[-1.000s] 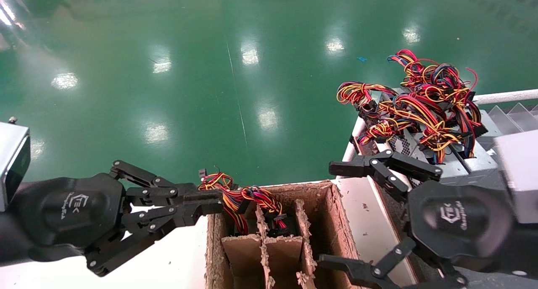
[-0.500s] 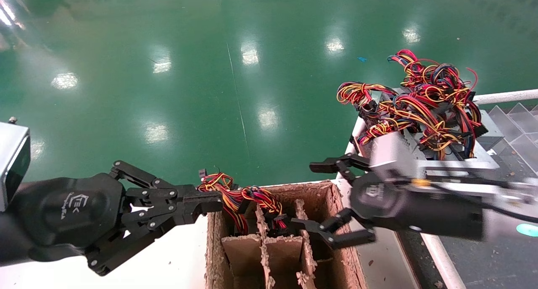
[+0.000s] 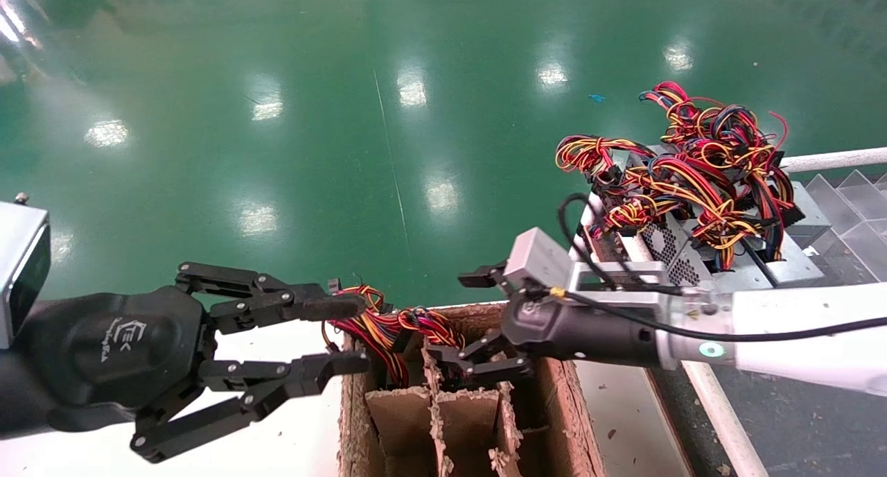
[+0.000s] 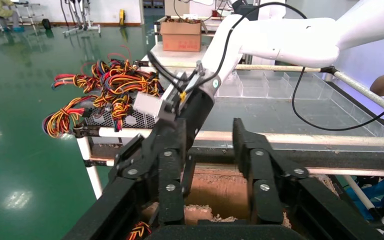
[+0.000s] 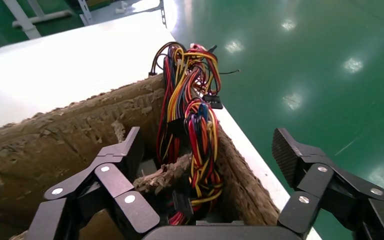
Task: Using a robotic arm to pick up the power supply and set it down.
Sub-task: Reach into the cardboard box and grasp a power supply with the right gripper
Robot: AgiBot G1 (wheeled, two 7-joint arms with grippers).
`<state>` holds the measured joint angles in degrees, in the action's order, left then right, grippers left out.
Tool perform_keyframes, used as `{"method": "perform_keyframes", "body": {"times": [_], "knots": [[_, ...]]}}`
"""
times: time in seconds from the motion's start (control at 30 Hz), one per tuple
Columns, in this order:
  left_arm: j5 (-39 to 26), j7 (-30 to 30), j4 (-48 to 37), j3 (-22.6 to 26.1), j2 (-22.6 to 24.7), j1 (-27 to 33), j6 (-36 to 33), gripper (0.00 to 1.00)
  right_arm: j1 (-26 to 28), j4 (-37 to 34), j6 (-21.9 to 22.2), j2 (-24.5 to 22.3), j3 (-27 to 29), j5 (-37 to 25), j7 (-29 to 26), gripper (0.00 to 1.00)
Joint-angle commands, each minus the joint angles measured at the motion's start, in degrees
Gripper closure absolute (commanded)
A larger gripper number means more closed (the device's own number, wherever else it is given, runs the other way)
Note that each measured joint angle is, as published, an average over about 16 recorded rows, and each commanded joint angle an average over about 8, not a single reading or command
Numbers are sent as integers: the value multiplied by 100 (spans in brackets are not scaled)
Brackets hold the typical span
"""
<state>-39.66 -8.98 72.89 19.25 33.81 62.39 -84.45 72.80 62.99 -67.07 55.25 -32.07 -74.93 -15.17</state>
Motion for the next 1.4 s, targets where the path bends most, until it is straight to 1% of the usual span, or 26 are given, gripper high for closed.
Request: {"method": "perform_keyframes", "body": {"times": [0.03,0.2,0.47,0.97,1.2,1.4], "knots": [[0,0,0,0,0,0,0,0,20,-79,58,111,-56,-94,36,100],[1,0,0,1,0,0,0,0,-12,-58,212,208,-99,-218,70,100],[1,1,0,2,-1,0,1,0,-125,35,366,205,-75,-229,29,100],[2,2,0,4,-1,1,1,0,-209,63,403,234,-84,-217,22,100],[3,2,0,4,-2,1,2,0,-247,231,340,93,14,-63,30,100],[3,3,0,5,-2,1,2,0,-219,572,265,-208,245,237,-70,100]]}}
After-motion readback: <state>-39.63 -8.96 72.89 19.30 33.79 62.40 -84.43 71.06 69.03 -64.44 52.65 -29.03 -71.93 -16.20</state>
